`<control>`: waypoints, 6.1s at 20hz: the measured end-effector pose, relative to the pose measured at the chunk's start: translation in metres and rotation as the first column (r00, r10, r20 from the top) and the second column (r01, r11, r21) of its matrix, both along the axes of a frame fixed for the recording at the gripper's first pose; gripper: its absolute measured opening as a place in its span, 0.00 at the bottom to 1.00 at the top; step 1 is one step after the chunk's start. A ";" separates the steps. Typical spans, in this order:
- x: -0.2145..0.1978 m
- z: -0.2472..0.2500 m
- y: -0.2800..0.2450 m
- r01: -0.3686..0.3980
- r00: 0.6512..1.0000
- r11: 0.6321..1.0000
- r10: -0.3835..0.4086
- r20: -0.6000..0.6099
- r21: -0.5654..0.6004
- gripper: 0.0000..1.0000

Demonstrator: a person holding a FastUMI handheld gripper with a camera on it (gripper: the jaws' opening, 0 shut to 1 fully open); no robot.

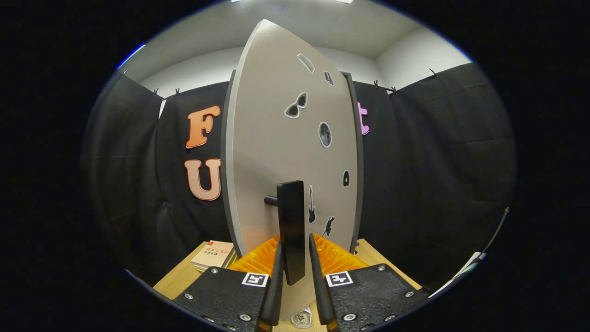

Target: Open the shoe cabinet door, grab the shoes and put them into the shoe cabinet, then close the shoe cabinet door.

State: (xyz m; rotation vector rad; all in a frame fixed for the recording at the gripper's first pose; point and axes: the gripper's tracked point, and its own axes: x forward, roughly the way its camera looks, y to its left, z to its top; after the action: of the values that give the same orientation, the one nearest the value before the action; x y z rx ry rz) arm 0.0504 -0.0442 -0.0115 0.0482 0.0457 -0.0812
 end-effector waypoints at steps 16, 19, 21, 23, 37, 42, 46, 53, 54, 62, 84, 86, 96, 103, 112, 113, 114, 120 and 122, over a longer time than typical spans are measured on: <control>-0.051 0.010 -0.126 0.127 0.991 0.991 -0.128 0.037 0.035 0.31; -0.055 0.012 -0.147 0.155 0.987 0.988 -0.155 0.033 -0.005 0.29; -0.059 0.014 -0.155 0.165 0.986 0.986 -0.165 0.025 -0.018 0.29; -0.062 0.013 -0.161 0.171 0.985 0.985 -0.171 0.016 -0.026 0.28; -0.085 0.015 -0.174 0.228 0.973 0.970 -0.229 0.001 -0.087 0.30; -0.096 0.016 -0.184 0.271 0.962 0.958 -0.272 -0.003 -0.090 0.30; -0.098 0.019 -0.182 0.261 0.965 0.964 -0.261 0.005 -0.059 0.31; -0.095 0.021 -0.138 0.191 0.981 0.979 -0.192 0.001 -0.074 0.32; -0.089 0.021 -0.129 0.177 0.984 0.982 -0.177 0.003 -0.072 0.31; -0.074 0.013 -0.069 0.062 0.998 0.996 -0.062 -0.008 -0.070 0.39; -0.082 0.026 -0.002 -0.074 0.995 0.997 0.076 0.058 -0.031 0.92; -0.080 0.025 -0.001 -0.077 0.995 0.996 0.079 0.058 -0.032 0.92; -0.050 -0.095 0.032 -0.154 0.973 0.988 0.151 -0.172 -0.005 0.93; -0.020 -0.223 0.049 -0.189 0.901 0.981 0.190 -0.391 0.039 0.93; 0.014 -0.360 0.057 -0.196 0.777 0.970 0.243 -0.580 0.145 0.93; 0.016 -0.374 0.056 -0.191 0.760 0.969 0.247 -0.602 0.156 0.93; 0.018 -0.386 0.058 -0.186 0.745 0.967 0.254 -0.616 0.175 0.93; 0.032 -0.439 0.066 -0.157 0.675 0.953 0.295 -0.676 0.259 0.84; 0.036 -0.453 0.068 -0.145 0.654 0.951 0.300 -0.694 0.275 0.78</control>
State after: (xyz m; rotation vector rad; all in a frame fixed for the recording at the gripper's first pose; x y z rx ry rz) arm 0.0861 0.0240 -0.4644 0.2081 0.8791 0.1636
